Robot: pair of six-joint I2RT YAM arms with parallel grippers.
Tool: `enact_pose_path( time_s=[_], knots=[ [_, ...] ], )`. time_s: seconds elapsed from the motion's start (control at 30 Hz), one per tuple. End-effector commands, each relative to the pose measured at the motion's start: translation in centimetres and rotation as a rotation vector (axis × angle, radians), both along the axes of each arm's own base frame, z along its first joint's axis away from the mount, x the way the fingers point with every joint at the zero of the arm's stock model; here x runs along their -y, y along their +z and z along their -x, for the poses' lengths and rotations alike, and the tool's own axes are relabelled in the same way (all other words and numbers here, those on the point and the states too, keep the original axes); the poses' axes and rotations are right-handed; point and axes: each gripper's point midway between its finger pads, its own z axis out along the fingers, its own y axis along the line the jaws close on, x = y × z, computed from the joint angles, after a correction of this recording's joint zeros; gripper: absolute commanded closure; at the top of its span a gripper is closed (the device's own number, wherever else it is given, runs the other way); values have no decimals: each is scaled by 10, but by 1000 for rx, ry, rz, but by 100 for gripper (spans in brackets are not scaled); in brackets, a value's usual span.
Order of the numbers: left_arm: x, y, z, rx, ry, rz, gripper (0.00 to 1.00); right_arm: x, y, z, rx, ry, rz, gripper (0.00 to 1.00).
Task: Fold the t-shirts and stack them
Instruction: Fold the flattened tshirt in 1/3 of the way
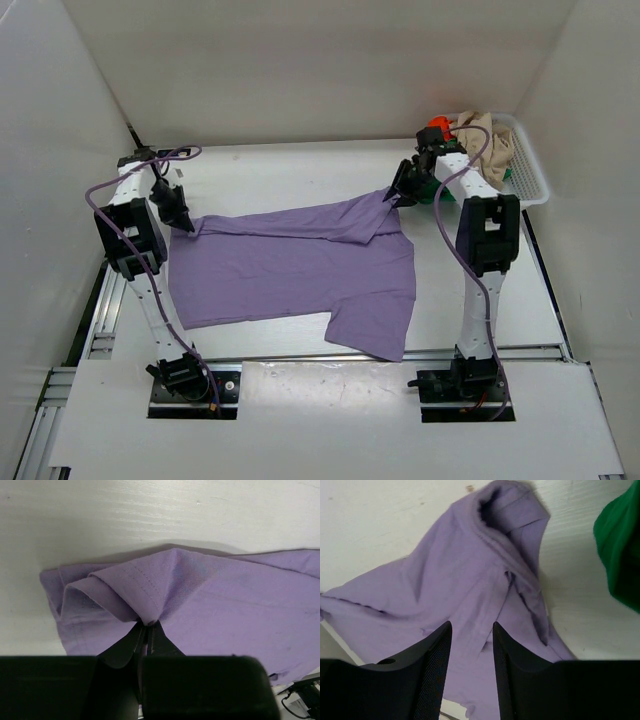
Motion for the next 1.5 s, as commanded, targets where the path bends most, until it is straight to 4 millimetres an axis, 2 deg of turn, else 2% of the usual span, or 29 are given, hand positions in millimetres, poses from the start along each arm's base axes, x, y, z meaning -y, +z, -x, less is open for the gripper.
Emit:
enact_pose_path(
  time_s=[0.0, 0.13, 0.3, 0.43, 0.53, 0.63, 0.67, 0.77, 0.8, 0.9, 0.93, 1.0, 1.1, 1.33, 1.4, 1.43, 1.47],
  knots=[
    [6, 35, -7, 97, -10, 13, 90, 10, -18, -12, -10, -25, 41, 57],
    [7, 33, -4, 87, -9, 16, 90, 4, -37, -22, -28, -13, 17, 57],
    [7, 33, -4, 87, -9, 16, 90, 4, -37, -27, -21, -25, 20, 57],
    [7, 29, -4, 78, -9, 19, 90, 6, -52, -31, -27, -29, 31, 57],
    [7, 29, -4, 78, -9, 19, 90, 1, -56, -35, -26, -19, 9, 62],
    [6, 28, -3, 75, -8, 10, 90, -3, -52, -45, 6, -25, -11, 65],
    [6, 28, -3, 75, -8, 10, 90, -2, -58, -44, -5, -25, -10, 66],
    [6, 28, -3, 75, -8, 10, 90, -1, -59, -45, -3, -29, -1, 82],
    [4, 28, -3, 73, -7, 1, 90, -1, -52, -46, 9, -29, -3, 91],
    [2, 34, -3, 81, -6, -10, 90, -1, -32, -46, 43, -29, -9, 100],
    [2, 34, -3, 81, -6, -10, 90, 0, -29, -43, 48, -20, -5, 100],
    [2, 41, -5, 92, -6, -14, 90, 1, -11, -42, 84, -16, 2, 100],
    [-3, 44, -6, 103, 4, -17, 90, -2, 1, -39, 113, 13, 8, 100],
    [-7, 48, -6, 113, 13, -20, 90, -8, 14, -29, 123, 54, 32, 100],
    [-7, 50, -8, 122, 13, -23, 90, -7, 26, -27, 149, 62, 33, 100],
    [-7, 54, -8, 131, 13, -26, 90, -12, 25, -23, 144, 80, 38, 100],
    [-7, 54, -8, 131, 13, -26, 90, -12, 37, -23, 168, 80, 34, 100]
  ],
)
